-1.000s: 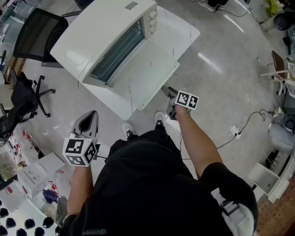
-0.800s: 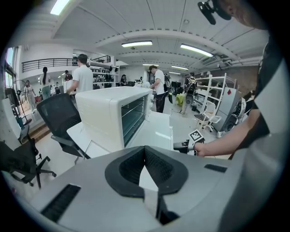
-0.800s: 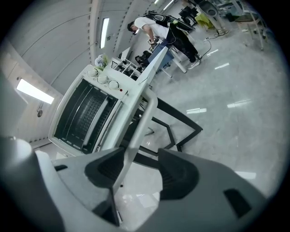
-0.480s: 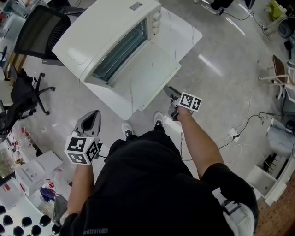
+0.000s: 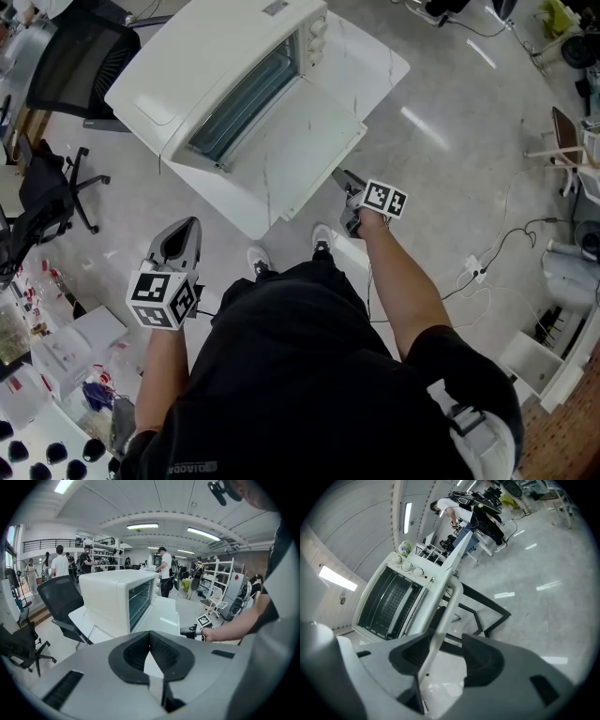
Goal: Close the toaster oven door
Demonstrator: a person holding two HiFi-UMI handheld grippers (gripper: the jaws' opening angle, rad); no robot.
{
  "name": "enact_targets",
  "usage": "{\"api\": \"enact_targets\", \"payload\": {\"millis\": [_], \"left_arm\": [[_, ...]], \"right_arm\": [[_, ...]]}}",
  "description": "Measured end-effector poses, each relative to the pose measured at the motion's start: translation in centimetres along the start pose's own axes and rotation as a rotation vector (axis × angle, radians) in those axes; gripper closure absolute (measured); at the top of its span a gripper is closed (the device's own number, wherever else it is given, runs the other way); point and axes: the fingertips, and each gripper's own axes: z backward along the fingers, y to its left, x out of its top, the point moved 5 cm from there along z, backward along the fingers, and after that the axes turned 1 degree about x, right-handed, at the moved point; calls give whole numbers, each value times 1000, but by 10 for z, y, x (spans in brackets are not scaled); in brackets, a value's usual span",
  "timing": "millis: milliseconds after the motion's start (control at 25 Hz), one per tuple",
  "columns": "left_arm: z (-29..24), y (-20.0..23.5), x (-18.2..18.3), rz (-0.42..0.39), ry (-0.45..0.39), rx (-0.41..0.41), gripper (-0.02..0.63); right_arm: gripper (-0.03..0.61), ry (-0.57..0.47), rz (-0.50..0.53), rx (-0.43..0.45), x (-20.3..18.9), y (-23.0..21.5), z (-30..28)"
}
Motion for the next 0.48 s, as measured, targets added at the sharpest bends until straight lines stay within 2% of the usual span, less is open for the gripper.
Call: {"api": "enact_targets", "payload": {"millis": [280,480], "left_arm": [[2,3,-3,12,1,7,611],[0,8,-4,23,2,11,611]], "right_arm": [[364,20,15,4,-5,-1,-8],[373,6,32,63,2,13,-11]]}}
